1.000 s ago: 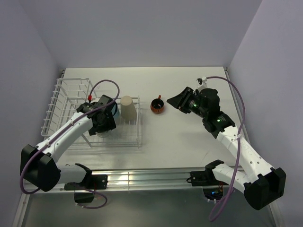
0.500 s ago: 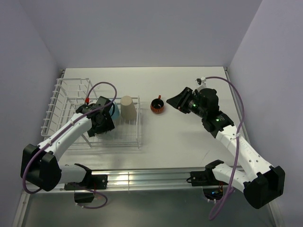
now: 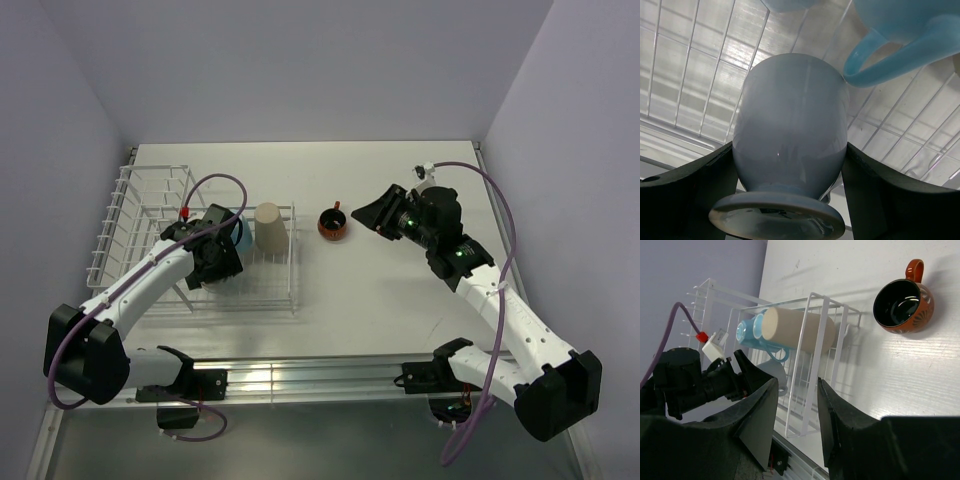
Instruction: Load the cups into the dish rack
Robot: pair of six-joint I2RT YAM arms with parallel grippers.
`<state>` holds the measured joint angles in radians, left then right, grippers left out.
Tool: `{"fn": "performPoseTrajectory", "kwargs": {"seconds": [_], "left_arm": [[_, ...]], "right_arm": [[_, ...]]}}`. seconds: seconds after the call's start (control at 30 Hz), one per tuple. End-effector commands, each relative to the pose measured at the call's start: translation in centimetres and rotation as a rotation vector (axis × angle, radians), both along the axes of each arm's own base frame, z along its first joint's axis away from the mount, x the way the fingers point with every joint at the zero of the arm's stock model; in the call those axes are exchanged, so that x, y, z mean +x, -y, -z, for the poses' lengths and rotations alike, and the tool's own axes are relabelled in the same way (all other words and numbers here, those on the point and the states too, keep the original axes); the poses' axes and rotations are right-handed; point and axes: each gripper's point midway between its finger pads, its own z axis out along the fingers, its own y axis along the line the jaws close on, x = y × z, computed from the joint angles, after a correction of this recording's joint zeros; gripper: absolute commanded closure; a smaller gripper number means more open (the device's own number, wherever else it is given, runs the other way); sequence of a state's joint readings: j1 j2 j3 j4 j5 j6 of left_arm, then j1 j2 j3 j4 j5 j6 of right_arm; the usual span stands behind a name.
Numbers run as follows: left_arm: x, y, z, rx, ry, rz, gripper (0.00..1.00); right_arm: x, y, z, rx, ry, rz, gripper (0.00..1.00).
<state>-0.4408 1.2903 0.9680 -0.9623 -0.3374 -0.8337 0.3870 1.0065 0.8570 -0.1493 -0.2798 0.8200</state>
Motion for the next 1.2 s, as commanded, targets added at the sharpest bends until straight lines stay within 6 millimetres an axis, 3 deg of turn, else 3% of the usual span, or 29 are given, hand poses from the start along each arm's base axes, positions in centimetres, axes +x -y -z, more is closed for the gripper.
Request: {"fn": "performPoseTrajectory", "kwargs": {"seconds": [0.0, 0.3, 0.37, 0.5, 0.57, 1.17], "left_arm": [[0.8, -0.4, -0.6, 0.000, 0.051, -0.038, 0.42], [0.7, -0.4, -0.3, 0.001, 0.051, -0.040, 0.26], [0.8, -0.5, -0.4, 0.003, 0.057, -0.046, 0.19], [0.8, -0.6, -0.7, 0.004, 0.071, -0.051, 0.16], [0.8, -0.8, -0.6, 0.010, 0.067, -0.056, 0.04], [0.9, -1.0, -1.7, 0.017, 0.097, -0.053, 0.05]], "right_arm": [[0.4, -0.1, -1.1, 0.003, 0.046, -0.007, 0.55], [0.5, -0.2, -0.9, 0.003, 0.043, -0.010, 0.56], [0.5, -0.2, -0.7, 0.003, 0.042, -0.011, 0.56], [0.5, -0.2, -0.8, 0.004, 0.044, -0.013, 0.56], [0.5, -0.2, -0.6, 0.003, 0.042, -0.011, 0.56], [0.3, -0.2, -0.5, 0.006, 0.043, -0.014, 0.55]]}}
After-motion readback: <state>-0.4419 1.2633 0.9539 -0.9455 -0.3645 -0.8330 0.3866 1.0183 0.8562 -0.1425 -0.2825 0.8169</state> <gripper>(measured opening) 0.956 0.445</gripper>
